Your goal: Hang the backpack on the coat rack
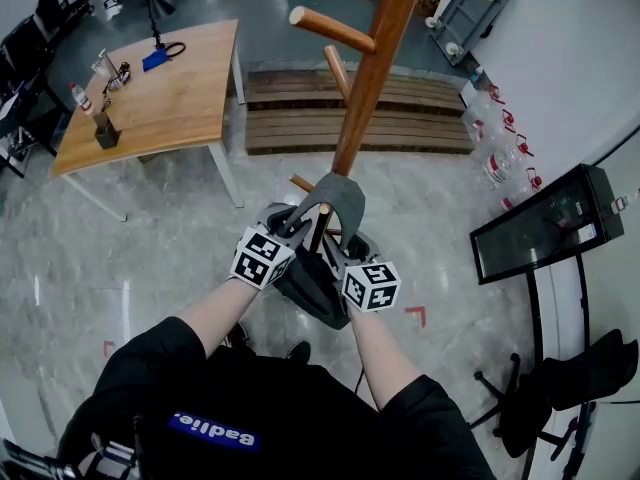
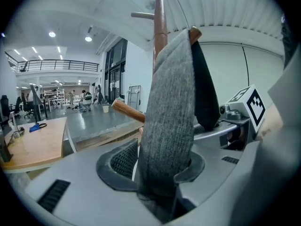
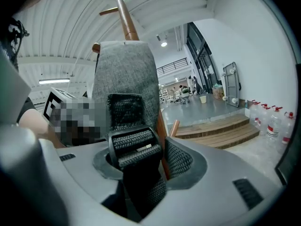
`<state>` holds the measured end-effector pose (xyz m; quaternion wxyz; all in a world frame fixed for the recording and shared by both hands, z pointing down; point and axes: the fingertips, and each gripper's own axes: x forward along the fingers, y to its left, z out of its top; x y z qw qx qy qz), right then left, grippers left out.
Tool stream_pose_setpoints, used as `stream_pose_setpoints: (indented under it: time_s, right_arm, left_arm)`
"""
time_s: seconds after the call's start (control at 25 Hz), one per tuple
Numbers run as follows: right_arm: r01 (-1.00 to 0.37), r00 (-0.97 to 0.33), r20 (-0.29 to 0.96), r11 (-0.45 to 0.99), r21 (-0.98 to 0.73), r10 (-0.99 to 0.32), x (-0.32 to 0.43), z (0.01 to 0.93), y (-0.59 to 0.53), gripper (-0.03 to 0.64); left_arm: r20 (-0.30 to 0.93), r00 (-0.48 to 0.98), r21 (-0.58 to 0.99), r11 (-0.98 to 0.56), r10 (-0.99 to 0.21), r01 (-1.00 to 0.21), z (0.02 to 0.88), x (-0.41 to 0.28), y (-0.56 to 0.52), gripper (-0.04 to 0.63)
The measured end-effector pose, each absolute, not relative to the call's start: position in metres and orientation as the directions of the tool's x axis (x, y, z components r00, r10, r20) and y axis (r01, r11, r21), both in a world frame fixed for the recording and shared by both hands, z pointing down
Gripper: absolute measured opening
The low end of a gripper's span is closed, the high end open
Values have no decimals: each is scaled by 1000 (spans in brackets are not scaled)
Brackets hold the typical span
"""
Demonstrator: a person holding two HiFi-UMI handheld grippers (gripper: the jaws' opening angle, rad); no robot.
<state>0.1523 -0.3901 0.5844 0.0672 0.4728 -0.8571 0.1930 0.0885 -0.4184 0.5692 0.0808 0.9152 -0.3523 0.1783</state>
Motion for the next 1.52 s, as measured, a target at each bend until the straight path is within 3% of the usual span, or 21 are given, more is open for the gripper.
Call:
stream_pose_setpoints:
  time_s: [0.16,0.6,1.08,1.28,1.44,1.52]
  right_arm:
    - [-852,-523,257,489,-188,-812,164,570,-380,255]
    - [-931,-363,235,357,-72,-901,205,538,-281,259]
    - [-934,-321,190,277,-226,-928,82,529,-131,258]
    - [-906,-383,123,346,-246,-916,30,497,-91,256]
    - [-858,-476,28,457,-234,-879,3,452,-67,181]
    - [-832,-510,-22,500,-240,-860,-2,433,-58,96]
  left_arm:
    - [329,682,-12,-725,-653,-688,544,84,-403,158]
    - [164,766,32,-773,-621,-634,477,60,-309,169]
    - [117,883,100,-879,-454,-466,481,-31,-171,167]
    - [78,902,138,-892,-424,-431,462,-59,-125,167]
    - [31,911,153,-899,-412,-412,439,-66,-94,164]
    - [4,911,157,-899,-413,-409,426,-67,-83,128]
